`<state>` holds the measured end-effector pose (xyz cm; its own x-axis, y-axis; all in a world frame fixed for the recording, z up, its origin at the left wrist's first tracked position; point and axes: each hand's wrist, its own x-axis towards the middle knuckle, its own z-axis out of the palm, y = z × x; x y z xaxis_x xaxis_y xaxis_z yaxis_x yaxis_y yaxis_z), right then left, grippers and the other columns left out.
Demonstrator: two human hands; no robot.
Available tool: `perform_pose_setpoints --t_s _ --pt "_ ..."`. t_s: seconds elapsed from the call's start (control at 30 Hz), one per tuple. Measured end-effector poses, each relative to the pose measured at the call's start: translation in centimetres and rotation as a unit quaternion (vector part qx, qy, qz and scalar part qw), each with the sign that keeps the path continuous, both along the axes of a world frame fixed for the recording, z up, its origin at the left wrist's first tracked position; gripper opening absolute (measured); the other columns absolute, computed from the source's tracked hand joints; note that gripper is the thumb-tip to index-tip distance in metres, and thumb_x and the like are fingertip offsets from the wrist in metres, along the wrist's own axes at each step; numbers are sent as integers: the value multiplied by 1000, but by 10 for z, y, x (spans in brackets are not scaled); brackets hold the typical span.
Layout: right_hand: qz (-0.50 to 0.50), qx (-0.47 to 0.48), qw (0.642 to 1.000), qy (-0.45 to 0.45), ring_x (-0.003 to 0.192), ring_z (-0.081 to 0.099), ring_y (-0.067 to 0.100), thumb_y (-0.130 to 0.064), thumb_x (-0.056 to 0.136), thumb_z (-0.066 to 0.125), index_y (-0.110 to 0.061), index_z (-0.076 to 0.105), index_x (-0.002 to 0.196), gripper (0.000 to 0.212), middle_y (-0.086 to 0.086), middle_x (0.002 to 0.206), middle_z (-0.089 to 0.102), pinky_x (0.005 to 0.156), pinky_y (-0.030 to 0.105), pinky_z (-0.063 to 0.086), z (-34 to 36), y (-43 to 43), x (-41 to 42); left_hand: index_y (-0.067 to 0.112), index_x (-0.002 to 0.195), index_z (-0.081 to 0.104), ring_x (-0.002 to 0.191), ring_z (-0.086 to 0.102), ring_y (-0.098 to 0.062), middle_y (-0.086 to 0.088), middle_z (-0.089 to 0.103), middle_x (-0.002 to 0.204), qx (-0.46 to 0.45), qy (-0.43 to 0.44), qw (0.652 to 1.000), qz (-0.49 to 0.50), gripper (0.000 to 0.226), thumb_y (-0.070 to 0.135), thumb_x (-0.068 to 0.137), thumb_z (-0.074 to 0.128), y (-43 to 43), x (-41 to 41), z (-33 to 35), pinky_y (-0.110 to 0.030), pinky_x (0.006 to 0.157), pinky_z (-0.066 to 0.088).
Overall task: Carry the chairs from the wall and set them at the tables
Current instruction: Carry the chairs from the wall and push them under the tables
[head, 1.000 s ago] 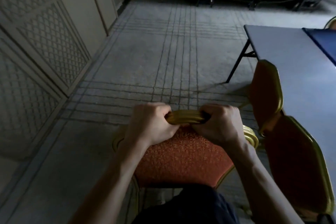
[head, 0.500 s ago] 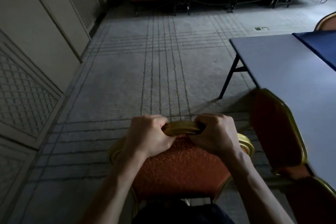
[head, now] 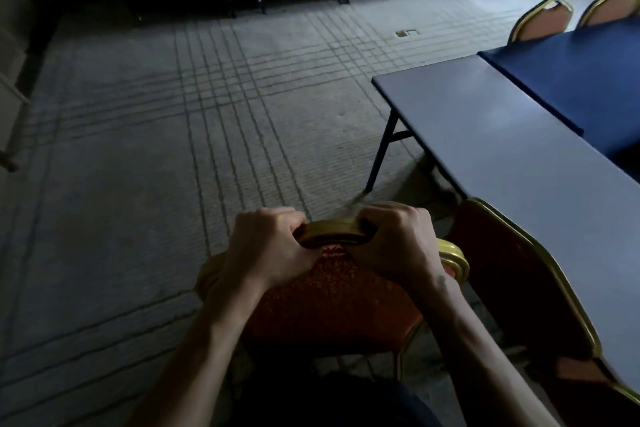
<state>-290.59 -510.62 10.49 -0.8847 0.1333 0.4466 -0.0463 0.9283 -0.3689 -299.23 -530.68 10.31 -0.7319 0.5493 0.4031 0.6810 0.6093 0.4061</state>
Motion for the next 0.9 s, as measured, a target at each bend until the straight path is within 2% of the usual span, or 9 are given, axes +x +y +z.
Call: perform_pose_setpoints --t_s 0.07,0.2,0.4,0.47,0.53,0.63,0.73,0.83,0.9 --pt "-25 5 1000 -1 59 35 -1 -43 73 85 -28 44 60 45 -18 62 42 55 24 29 0 4 -31 17 57 58 54 60 -17 5 57 56 2 5 1000 -24 44 59 69 64 8 -44 0 -32 47 44" --pt "-93 8 996 8 58 39 -1 -49 76 75 -25 54 59 36 -18 62 44 54 19 26 8 21 -76 18 57 57 52 59 -18 5 55 55 1 23 995 -101 47 63 70 61 43 -116 6 -28 48 41" --pt "-196 -13 980 31 58 61 14 -50 71 69 -20 62 59 32 -8 61 60 49 30 46 5 60 -123 19 58 55 52 60 -24 2 56 56 -16 56 980 -189 48 65 68 62 112 -193 13 -26 51 34" --pt "-226 -18 974 29 59 63 16 -51 70 67 -20 63 60 32 -7 61 62 50 31 47 -2 79 -142 18 58 57 53 62 -26 1 58 56 -26 63 975 -210 46 63 67 60 141 -217 10 -27 50 40" --pt "-249 -27 968 26 59 63 16 -51 69 66 -21 63 59 32 -6 61 62 51 29 45 -10 99 -159 17 57 58 53 63 -27 1 59 56 -30 57 971 -231 47 63 66 58 169 -241 6 -30 49 45" --pt "-268 -21 963 19 57 60 13 -46 65 75 -21 58 57 31 -9 59 58 52 24 37 -22 128 -183 17 56 57 52 61 -25 2 58 54 -40 56 966 -251 55 71 66 59 204 -269 -3 -30 50 45" --pt "-278 -31 960 8 57 59 14 -47 63 76 -24 49 56 36 -9 58 56 51 26 37 -28 159 -201 17 56 58 52 60 -24 3 58 54 -43 49 960 -271 61 77 65 61 239 -292 -9 -30 50 45" --pt "-310 -26 950 11 57 60 16 -50 66 71 -19 59 58 34 -7 60 59 49 29 43 -23 193 -213 18 57 59 53 61 -24 3 59 55 -39 54 953 -297 62 79 66 61 281 -311 -5 -29 52 44" --pt "-335 -7 942 28 55 60 16 -46 65 76 -19 63 59 30 -7 60 61 49 26 39 -17 213 -222 18 58 59 52 61 -25 3 59 55 -28 63 945 -321 62 79 66 62 311 -327 2 -29 53 45"
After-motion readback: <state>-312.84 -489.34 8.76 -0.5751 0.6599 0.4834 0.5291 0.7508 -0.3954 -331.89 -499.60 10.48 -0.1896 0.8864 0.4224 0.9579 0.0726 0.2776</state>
